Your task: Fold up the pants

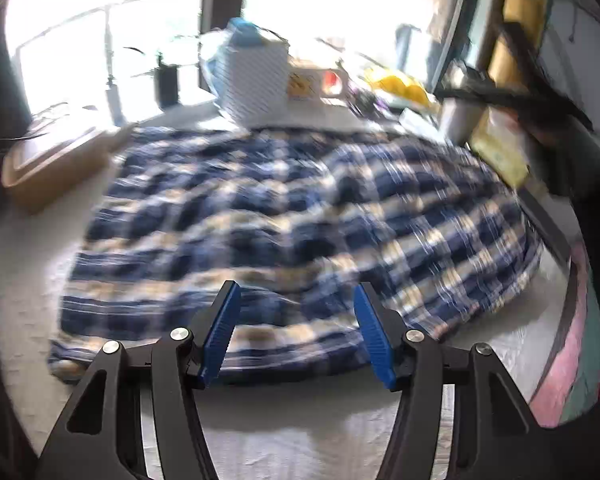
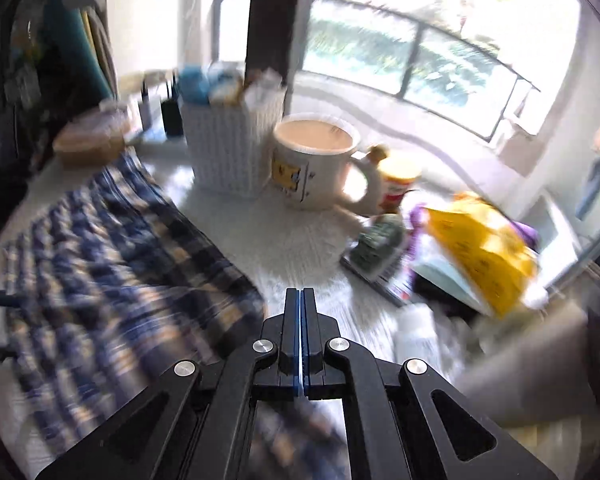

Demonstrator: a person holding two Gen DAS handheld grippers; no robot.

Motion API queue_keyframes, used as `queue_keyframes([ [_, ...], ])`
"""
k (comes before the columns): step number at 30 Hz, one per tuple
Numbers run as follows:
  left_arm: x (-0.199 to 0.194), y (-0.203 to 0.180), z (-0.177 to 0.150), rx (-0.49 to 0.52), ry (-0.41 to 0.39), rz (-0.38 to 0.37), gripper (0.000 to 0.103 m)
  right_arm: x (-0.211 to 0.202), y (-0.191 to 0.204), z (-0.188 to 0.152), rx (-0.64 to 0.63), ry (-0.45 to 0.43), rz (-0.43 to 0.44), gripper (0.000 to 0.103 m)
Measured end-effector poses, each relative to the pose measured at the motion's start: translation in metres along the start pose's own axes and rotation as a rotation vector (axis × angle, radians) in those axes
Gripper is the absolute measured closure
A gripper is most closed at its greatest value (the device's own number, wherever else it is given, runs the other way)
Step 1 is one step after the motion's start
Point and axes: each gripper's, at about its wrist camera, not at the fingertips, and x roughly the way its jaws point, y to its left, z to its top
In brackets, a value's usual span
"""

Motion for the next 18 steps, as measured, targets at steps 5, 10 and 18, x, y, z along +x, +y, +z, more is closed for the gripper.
queue_keyframes([
  [5, -0.018, 0.023, 0.002, -0.048, -0.075, 0.057, 0.033, -0.059, 0.021, -0.047, 0.092, -0.077, -0.041, 0.000],
  [10, -0.035, 0.043, -0.005, -0.088, -0.123, 0.090, 0.026, -0.082, 0.051, -0.093, 0.221, -0.085, -0.099, 0.000],
  [18, -0.050, 0.067, -0.022, -0.087, -0.150, 0.174, 0.026, -0.108, 0.072, -0.146, 0.485, -0.107, -0.166, 0.000],
])
